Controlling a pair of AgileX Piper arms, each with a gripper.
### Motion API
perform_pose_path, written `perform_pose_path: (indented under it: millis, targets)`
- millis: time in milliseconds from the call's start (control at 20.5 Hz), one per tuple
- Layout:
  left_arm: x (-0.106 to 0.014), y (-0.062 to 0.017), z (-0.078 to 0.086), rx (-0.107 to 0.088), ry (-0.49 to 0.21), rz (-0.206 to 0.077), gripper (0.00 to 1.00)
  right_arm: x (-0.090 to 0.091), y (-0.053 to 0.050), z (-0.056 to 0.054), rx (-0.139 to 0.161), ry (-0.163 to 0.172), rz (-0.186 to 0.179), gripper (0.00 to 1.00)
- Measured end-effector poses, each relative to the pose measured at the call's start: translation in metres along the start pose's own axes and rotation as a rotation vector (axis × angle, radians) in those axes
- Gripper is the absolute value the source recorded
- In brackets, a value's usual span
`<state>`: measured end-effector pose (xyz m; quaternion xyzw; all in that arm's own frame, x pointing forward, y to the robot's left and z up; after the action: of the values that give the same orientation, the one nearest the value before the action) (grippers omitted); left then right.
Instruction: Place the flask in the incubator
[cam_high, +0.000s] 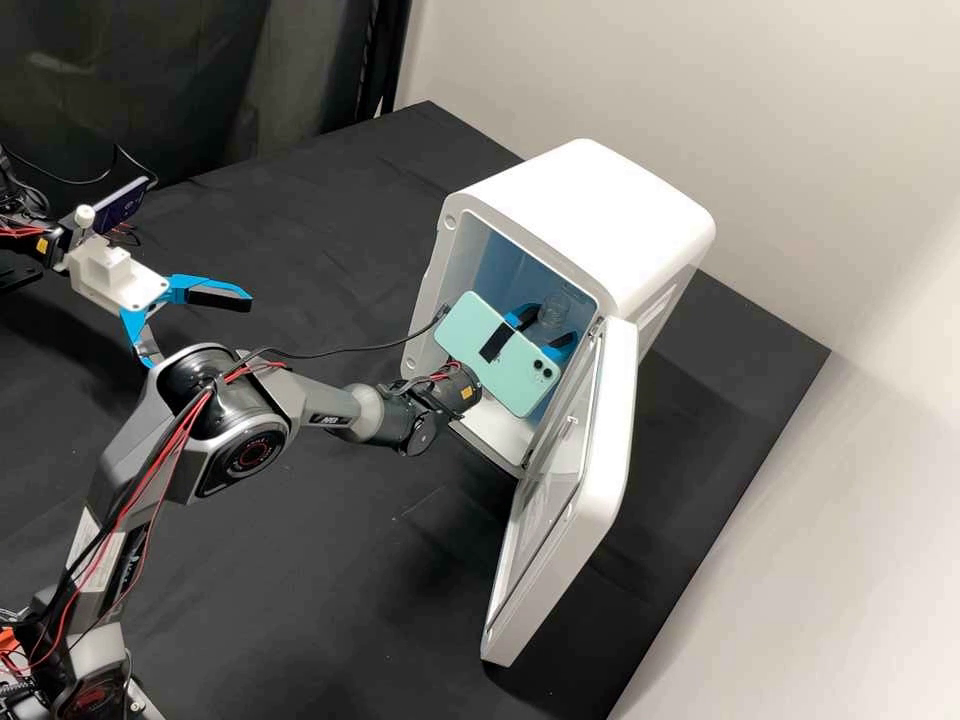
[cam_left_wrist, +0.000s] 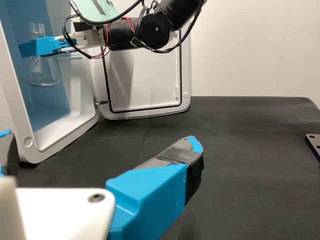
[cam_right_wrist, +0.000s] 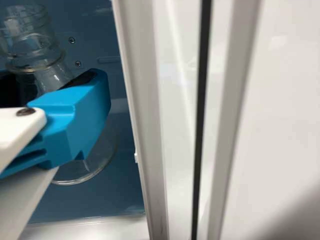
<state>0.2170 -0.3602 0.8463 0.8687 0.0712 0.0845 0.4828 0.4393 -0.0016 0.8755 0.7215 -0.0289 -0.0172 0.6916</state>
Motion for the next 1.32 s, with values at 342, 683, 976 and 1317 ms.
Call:
perform_pose_path:
  millis: [342,683,976,1317]
  targets:
    - [0.0,0.0002,0.0,0.0,0.0,0.001,1.0,0.003,-0.008,0.006,0.005,-0.012,-0.018,0.0]
    - [0.0,0.0002,0.0,0.0,0.0,0.001,1.0,0.004,-0.017,-0.001,-0.041,0.005,-0.051,0.0]
    - [0.0,0.0002,0.0,0.0,0.0,0.001,1.0,0.004,-0.02,0.0,-0.057,-0.016,-0.073,0.0]
    - [0.0,0.0002,0.0,0.0,0.0,0.001,1.0,0.002,-0.024,0.004,-0.069,-0.03,-0.097,0.0]
